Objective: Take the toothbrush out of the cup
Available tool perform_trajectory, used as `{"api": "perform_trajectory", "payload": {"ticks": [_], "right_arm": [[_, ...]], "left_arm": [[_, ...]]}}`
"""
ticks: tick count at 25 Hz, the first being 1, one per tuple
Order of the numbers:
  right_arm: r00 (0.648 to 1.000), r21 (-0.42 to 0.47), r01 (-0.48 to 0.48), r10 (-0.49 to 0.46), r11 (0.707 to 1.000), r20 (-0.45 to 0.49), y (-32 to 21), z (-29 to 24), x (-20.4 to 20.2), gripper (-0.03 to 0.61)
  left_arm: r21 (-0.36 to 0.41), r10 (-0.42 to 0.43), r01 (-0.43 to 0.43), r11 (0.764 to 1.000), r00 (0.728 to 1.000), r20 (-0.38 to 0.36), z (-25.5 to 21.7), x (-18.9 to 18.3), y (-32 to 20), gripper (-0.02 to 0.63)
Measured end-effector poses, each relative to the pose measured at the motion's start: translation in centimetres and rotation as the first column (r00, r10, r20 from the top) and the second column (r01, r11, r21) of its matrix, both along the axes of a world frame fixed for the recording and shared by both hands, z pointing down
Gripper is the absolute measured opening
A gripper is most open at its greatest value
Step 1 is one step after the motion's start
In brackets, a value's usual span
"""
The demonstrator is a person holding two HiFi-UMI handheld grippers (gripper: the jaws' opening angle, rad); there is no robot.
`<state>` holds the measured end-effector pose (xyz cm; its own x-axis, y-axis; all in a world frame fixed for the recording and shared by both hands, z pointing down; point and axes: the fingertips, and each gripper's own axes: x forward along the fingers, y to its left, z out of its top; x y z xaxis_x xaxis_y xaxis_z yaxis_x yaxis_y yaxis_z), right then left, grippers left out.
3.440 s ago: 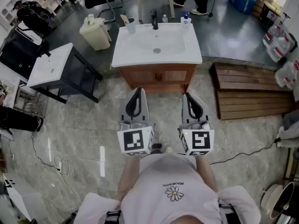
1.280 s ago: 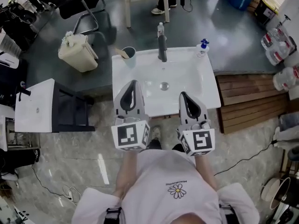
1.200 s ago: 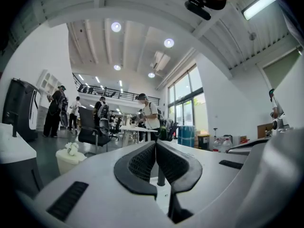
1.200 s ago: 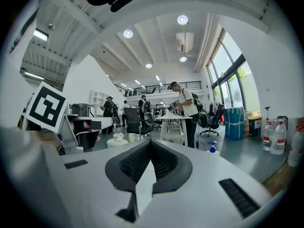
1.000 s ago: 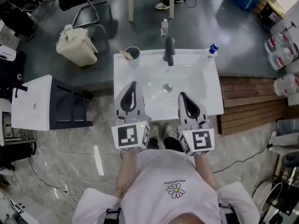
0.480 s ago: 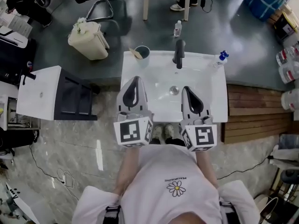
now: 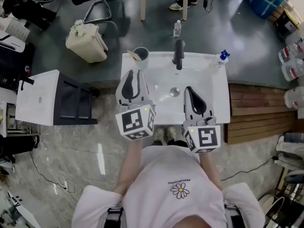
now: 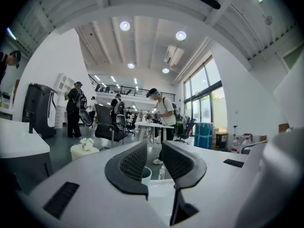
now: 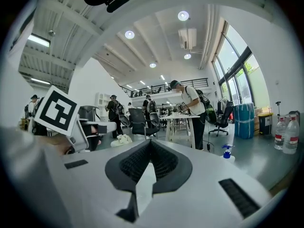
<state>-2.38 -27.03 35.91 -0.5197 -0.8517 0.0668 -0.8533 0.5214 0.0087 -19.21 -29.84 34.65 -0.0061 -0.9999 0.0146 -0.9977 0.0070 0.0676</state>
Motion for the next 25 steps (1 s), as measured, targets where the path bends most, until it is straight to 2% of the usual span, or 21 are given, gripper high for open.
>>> {"api": "perform_trajectory", "payload": {"ticks": [5, 10, 17, 25], "right_arm": [[1.0, -0.007, -0.017, 0.017, 1.0, -0.012, -0.3, 0.3, 0.4, 0.012], [0.999, -0.019, -0.029, 0.028, 0.999, -0.033, -0.3, 0.9, 0.7, 0.012], [0.997, -0.043, -0.064, 0.062, 0.997, -0.054, 0.1, 1.8, 1.5, 0.012], [0.994, -0.052, -0.089, 0.085, 0.995, -0.075, 0.2, 2.4, 2.4, 0.012]], "left_arm": [[-0.11, -0.054, 0.045, 0.993, 0.995, -0.086, 4.5, -1.7, -4.8, 0.138], [-0.166, -0.126, 0.111, 0.98, 0.988, -0.083, 7.1, -3.1, -8.5, 0.193], [-0.23, -0.153, 0.124, 0.965, 0.982, -0.114, 9.9, -3.4, -10.9, 0.192], [-0.3, -0.18, 0.154, 0.941, 0.982, -0.063, 13.1, -3.8, -12.0, 0.15]]}}
